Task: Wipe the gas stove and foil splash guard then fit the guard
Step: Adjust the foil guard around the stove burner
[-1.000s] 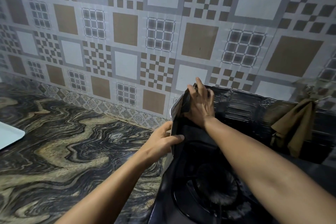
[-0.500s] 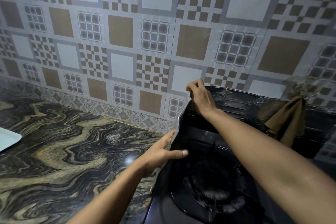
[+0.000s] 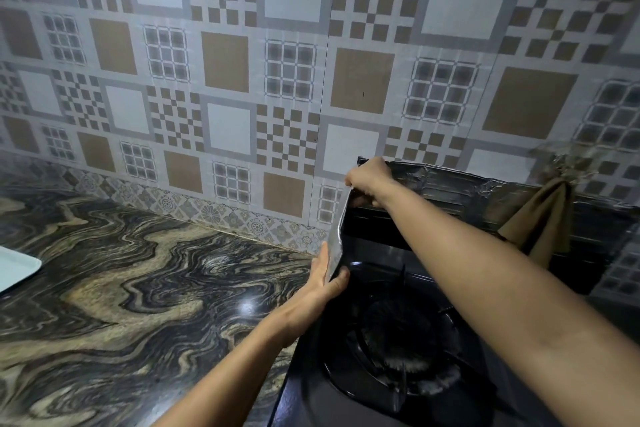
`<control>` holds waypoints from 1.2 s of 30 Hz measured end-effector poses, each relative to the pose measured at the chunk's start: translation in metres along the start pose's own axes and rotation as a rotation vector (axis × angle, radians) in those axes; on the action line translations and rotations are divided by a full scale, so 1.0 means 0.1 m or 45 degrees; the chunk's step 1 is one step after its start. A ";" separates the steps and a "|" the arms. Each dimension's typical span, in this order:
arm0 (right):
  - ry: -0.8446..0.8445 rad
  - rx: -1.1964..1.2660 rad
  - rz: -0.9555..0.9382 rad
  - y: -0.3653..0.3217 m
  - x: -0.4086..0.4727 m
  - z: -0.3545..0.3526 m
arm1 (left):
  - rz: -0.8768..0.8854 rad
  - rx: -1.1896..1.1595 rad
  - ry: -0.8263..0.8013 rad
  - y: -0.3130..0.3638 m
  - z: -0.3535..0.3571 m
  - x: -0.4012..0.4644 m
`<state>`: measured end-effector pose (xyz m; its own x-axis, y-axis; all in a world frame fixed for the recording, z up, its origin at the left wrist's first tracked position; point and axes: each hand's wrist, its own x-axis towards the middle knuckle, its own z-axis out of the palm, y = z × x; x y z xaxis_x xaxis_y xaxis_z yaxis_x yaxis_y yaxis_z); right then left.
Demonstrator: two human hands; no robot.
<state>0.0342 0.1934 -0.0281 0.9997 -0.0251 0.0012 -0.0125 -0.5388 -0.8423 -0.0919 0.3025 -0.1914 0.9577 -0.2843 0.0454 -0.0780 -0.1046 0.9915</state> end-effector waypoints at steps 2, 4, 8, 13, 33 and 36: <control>0.043 0.015 0.000 0.00 -0.01 0.05 | 0.029 0.070 0.022 0.01 0.03 0.00; 0.018 0.109 0.023 -0.02 -0.04 0.08 | 0.046 0.122 0.054 0.01 0.06 0.00; -0.271 0.007 0.090 -0.13 -0.22 0.03 | 0.055 0.083 0.094 -0.04 0.07 0.05; -0.294 -0.172 0.024 -0.14 -0.35 0.06 | -0.130 -0.105 0.072 -0.12 0.02 0.10; -0.328 -0.141 -0.057 -0.05 -0.49 0.03 | -0.152 -0.149 -0.017 0.04 0.04 -0.11; -0.350 -0.082 -0.091 -0.03 -0.53 0.03 | -0.118 -0.125 -0.046 0.08 0.04 -0.19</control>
<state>-0.0188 0.1992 -0.0271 0.9665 0.2390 -0.0942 0.0655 -0.5839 -0.8092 -0.1119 0.3036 -0.1847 0.9488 -0.3120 -0.0498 0.0396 -0.0391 0.9985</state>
